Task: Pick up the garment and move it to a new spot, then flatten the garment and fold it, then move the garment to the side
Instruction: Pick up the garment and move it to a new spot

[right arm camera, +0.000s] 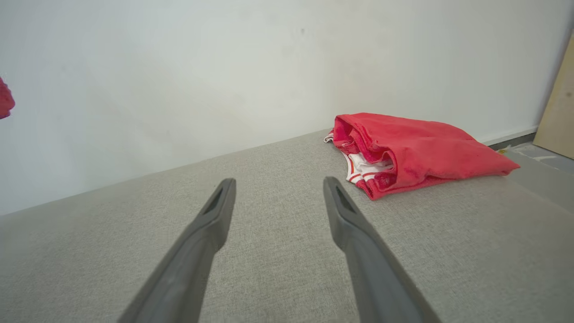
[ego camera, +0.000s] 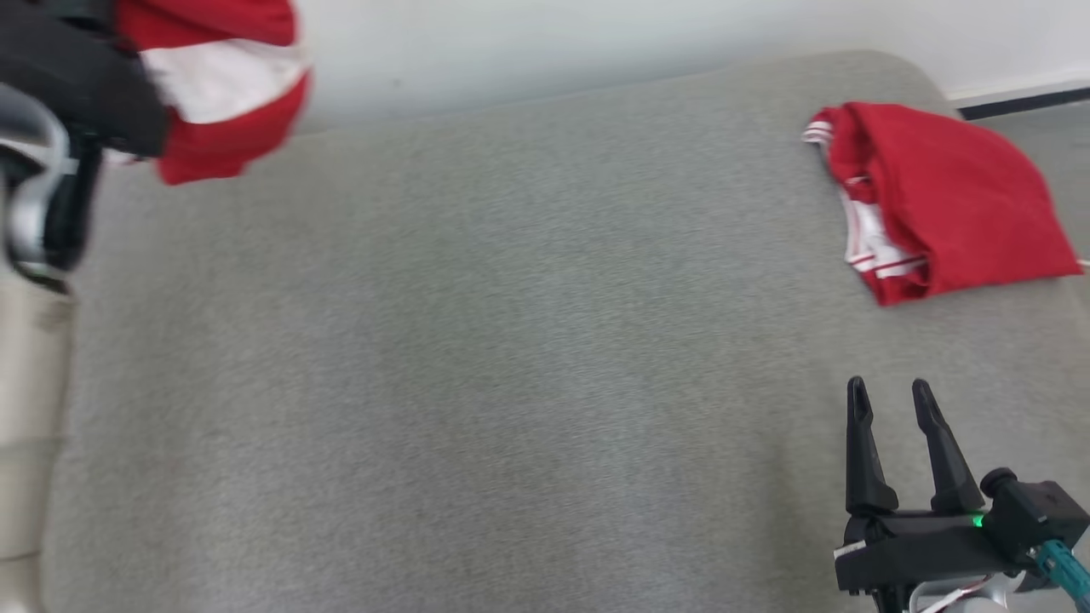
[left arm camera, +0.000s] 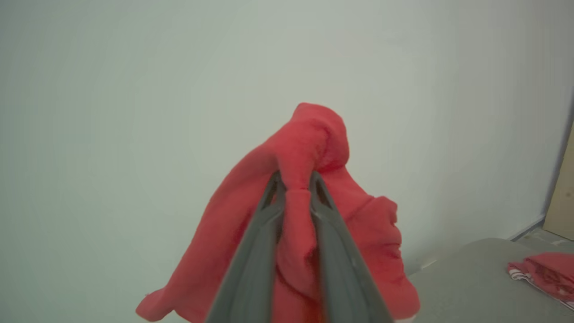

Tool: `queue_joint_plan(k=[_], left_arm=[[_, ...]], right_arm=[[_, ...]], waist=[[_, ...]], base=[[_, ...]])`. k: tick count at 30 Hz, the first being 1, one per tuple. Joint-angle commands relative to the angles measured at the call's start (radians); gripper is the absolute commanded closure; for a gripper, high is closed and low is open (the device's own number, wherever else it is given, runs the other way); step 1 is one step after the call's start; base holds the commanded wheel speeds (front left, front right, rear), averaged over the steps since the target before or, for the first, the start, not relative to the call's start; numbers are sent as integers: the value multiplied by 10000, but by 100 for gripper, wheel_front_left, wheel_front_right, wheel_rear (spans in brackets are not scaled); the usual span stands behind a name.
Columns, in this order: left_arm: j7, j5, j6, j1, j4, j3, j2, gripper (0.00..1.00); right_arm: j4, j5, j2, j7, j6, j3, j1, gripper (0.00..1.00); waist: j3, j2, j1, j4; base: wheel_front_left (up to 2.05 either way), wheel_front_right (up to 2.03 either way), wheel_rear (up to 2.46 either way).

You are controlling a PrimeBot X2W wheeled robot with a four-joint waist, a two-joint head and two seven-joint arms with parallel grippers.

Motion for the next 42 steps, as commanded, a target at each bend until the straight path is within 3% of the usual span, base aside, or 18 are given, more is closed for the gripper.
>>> queue_joint_plan(k=[1,11,21,22,23,25,34,42], left_arm=[[39,-42,49,204,-88,-39,-86,100],[102,-381,288,1895,-911,-1009,-1568,100],[-1204,-488,490,4380,460,-1890,-2773,100],[-1369,-497,493,4551,695,-1950,-2856,96],[-1489,-419,498,4673,908,-2063,-2896,73],[-1746,-249,450,4790,1308,-2283,-2963,0],[-2750,-147,382,4562,1459,-2457,-3200,0],[-2923,219,792,5404,-184,-1363,-2390,0]], right_arm=[[7,96,44,-41,-30,-30,117,0],[-7,143,115,-44,-28,85,454,0],[39,248,137,-43,-30,395,291,0],[60,267,137,-43,-30,445,271,0],[71,298,138,-43,-30,478,256,0],[104,338,133,-43,-30,507,233,0],[185,214,133,-44,-30,491,353,0],[122,28,116,-44,-28,529,626,0]], waist=[[-366,1,1,-522],[-696,1,1,-1174],[-494,1,1,-1461],[-471,1,1,-1464],[-447,1,1,-1465],[-415,1,1,-1417],[-708,1,1,-838],[-1289,1,1,55]], base=[[0,0,0],[0,0,0],[0,0,0],[0,0,0],[0,0,0],[0,0,0],[0,0,0],[0,0,0]])
